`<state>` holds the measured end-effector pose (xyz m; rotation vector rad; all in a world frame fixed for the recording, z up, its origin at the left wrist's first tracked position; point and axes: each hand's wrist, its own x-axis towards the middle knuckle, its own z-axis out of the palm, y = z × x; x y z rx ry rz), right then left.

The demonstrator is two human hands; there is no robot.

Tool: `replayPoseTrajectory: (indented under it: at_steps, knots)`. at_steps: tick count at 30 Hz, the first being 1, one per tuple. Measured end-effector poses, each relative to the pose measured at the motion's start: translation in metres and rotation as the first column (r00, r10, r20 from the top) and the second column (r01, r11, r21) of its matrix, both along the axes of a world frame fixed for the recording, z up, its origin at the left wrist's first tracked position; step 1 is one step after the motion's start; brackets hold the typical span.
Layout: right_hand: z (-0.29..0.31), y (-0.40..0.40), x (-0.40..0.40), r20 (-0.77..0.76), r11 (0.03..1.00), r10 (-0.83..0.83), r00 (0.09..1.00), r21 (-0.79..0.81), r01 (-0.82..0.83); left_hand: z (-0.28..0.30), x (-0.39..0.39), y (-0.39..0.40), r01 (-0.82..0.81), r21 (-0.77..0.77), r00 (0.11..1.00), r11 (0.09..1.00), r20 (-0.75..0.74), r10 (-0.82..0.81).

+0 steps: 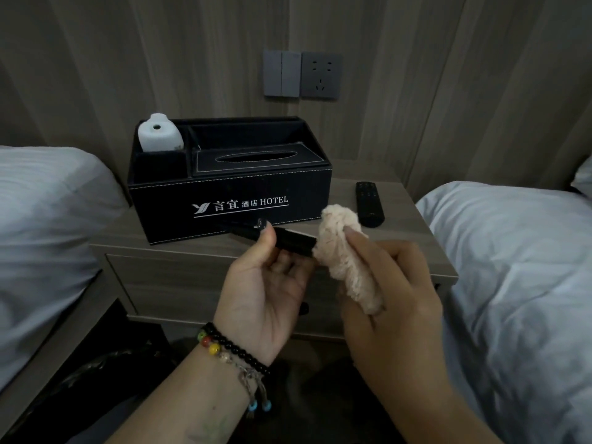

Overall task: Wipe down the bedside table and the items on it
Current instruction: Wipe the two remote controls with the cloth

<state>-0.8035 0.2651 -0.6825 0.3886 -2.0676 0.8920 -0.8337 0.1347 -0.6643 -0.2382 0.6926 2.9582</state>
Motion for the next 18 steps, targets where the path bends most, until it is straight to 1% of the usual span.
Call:
replayPoseTrajectory:
  at_steps: [1, 2, 6, 8, 11, 13, 16, 18]
  knots:
    - [0.000, 0.001, 0.000, 0.000, 1.000, -0.006, 1.000, -0.018, 0.006, 0.000, 0.000, 0.000, -0.029, -0.009, 1.000, 1.000, -0.011, 0.029]
    - [0.000, 0.000, 0.001, -0.012, 1.000, -0.001, 1.000, -0.026, 0.001, 0.000, -0.001, -0.001, -0.024, -0.023, 1.000, 0.999, -0.016, 0.024]
    - [0.002, -0.010, 0.008, -0.064, 0.998, 0.054, 0.996, 0.032, -0.052, -0.002, 0.001, -0.003, 0.042, -0.059, 0.999, 0.997, -0.013, -0.043]
    - [0.000, -0.008, 0.006, -0.054, 0.999, 0.041, 0.998, 0.008, -0.041, -0.002, 0.000, -0.004, 0.031, -0.072, 0.999, 0.997, -0.011, -0.032]
    - [-0.001, -0.002, 0.003, -0.042, 1.000, 0.012, 0.999, -0.022, -0.013, 0.001, 0.002, -0.002, 0.006, -0.056, 0.999, 0.998, -0.054, -0.009]
    - [-0.001, -0.002, 0.006, -0.053, 1.000, 0.021, 0.998, 0.000, -0.021, 0.002, 0.003, -0.002, 0.021, -0.074, 0.997, 0.997, -0.069, -0.026]
    - [-0.001, -0.008, 0.010, -0.066, 0.998, 0.054, 0.996, 0.048, -0.051, 0.004, 0.005, -0.006, 0.091, -0.142, 0.993, 0.986, -0.058, -0.100]
    - [-0.001, -0.010, 0.010, -0.060, 0.997, 0.065, 0.996, 0.048, -0.063, 0.005, 0.005, -0.006, 0.077, -0.124, 0.995, 0.989, -0.053, -0.085]
